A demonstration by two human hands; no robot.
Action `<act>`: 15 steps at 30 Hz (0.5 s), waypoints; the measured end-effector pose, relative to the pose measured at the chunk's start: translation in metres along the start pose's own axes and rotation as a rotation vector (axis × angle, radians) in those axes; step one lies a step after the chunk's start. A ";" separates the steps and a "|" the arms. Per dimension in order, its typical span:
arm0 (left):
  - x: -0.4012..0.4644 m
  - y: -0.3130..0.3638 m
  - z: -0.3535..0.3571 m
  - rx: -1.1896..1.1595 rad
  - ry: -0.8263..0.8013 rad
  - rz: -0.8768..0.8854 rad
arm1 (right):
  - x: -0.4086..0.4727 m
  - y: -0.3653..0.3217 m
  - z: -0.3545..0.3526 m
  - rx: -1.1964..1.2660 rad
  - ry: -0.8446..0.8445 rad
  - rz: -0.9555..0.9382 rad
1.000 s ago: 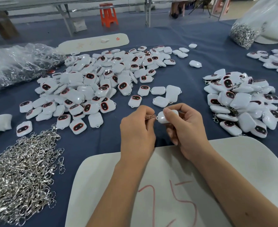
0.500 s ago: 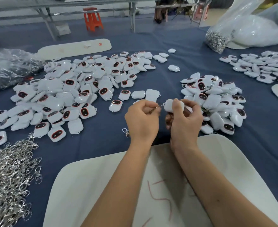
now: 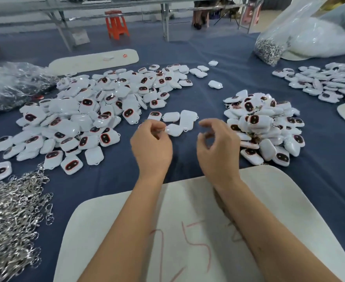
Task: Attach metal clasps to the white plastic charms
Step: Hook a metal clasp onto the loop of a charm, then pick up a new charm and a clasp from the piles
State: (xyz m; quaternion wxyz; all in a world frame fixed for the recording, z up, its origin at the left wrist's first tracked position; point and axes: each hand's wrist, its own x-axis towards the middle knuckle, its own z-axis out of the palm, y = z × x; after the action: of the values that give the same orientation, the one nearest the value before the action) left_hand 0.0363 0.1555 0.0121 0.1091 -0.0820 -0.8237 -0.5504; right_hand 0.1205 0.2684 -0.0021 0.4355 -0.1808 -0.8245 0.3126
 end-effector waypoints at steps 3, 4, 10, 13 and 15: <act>0.023 -0.023 -0.027 0.372 -0.015 0.136 | -0.013 -0.019 0.020 -0.049 -0.363 -0.039; 0.030 -0.029 -0.033 0.506 -0.123 0.197 | -0.017 -0.025 0.027 -0.094 -0.462 -0.053; 0.040 -0.046 -0.051 0.611 -0.369 0.371 | -0.023 -0.030 0.035 -0.192 -0.506 -0.064; 0.027 -0.056 -0.056 0.455 -0.209 0.419 | -0.022 -0.027 0.031 -0.121 -0.474 -0.016; 0.025 -0.060 -0.057 0.433 -0.222 0.408 | -0.025 -0.030 0.030 -0.166 -0.528 -0.054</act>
State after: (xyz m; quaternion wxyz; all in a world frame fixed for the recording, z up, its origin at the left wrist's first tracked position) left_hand 0.0016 0.0806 -0.0134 0.1414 -0.2799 -0.8952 -0.3167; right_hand 0.1082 0.2209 -0.0097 0.1975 -0.1062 -0.9367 0.2688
